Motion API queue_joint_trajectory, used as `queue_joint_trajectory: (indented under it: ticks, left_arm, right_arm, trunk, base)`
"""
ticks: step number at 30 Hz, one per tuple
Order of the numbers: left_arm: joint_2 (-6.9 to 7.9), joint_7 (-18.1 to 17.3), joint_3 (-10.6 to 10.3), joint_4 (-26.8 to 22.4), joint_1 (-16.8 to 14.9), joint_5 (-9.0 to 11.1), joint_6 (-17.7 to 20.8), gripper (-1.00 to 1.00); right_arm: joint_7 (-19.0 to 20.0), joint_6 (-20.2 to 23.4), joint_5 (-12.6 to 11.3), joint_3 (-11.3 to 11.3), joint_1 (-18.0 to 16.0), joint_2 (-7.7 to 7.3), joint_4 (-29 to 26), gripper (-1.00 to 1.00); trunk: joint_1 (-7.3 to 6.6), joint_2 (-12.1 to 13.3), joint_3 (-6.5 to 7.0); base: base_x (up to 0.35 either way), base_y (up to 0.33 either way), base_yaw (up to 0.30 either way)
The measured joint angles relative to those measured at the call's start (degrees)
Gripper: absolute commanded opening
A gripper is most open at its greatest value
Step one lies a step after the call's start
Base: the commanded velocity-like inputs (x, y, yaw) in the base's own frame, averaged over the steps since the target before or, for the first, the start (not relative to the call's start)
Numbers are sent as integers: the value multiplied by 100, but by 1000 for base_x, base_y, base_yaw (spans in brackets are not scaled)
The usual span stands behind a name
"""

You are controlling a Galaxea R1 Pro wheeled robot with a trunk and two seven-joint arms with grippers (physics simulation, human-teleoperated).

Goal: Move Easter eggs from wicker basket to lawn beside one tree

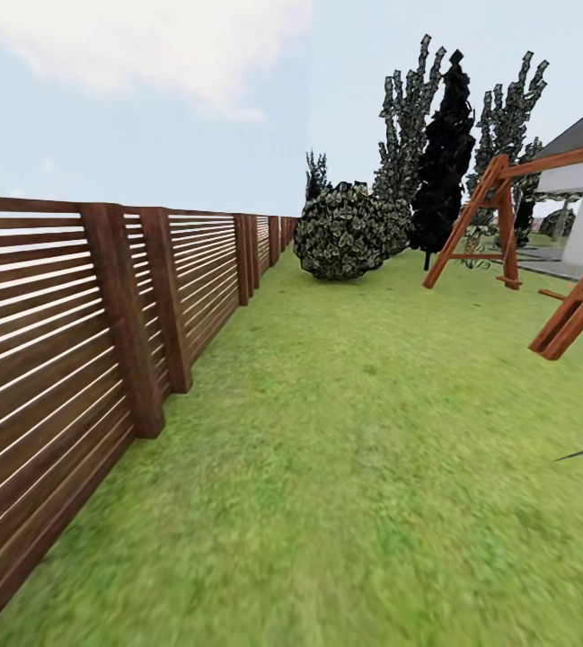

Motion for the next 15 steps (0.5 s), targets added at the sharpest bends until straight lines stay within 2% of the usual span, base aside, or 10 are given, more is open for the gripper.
queue_joint_trajectory:
  ticks: [15]
  left_arm:
    - [0,0,0,0,0,0,0,100]
  right_arm:
    - [1,0,0,0,0,0,0,100]
  trunk:
    - [0,0,0]
  base:
    - [335,0,0]
